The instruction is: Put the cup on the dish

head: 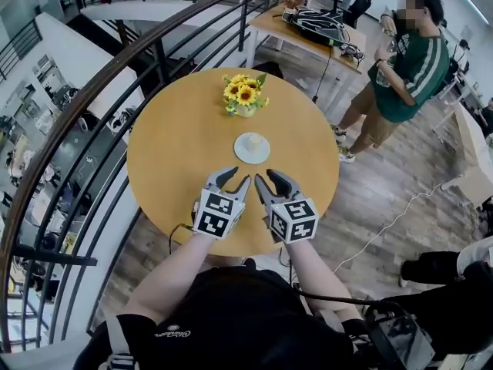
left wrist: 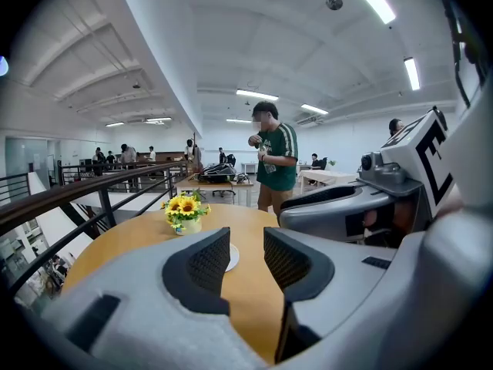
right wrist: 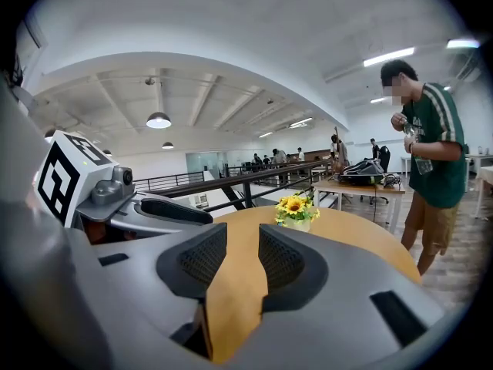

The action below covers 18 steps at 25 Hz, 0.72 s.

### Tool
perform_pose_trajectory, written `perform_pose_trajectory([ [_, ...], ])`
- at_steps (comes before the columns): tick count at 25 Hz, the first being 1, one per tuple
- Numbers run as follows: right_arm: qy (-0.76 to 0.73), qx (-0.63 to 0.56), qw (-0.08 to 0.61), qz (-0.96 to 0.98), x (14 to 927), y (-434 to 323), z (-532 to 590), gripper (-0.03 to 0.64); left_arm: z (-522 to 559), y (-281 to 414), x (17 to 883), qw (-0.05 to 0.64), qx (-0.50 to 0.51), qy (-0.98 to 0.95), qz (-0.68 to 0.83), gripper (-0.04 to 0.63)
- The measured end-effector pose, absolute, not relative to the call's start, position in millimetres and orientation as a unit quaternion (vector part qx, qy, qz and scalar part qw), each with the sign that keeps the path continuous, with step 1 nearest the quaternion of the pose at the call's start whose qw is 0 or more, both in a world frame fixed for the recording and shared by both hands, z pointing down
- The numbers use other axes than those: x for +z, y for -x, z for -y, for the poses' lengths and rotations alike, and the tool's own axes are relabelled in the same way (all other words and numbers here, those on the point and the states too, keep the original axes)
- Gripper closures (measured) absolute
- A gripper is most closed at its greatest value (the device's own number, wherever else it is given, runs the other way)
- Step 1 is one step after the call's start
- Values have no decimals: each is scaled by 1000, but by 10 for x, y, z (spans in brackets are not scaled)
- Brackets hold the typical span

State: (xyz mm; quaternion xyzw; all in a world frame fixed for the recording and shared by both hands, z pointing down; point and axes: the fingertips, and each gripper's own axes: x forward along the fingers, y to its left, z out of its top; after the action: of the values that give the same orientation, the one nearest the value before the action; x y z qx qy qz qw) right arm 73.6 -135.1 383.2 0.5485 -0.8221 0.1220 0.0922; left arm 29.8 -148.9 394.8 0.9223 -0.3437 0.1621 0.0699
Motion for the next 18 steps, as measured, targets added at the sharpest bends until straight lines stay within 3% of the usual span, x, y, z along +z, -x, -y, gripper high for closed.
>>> perform_pose_trajectory([
  [18,-533,132,110,829,4006,-680,1291,492,1450,-278,4102,83,164,-919,349,456],
])
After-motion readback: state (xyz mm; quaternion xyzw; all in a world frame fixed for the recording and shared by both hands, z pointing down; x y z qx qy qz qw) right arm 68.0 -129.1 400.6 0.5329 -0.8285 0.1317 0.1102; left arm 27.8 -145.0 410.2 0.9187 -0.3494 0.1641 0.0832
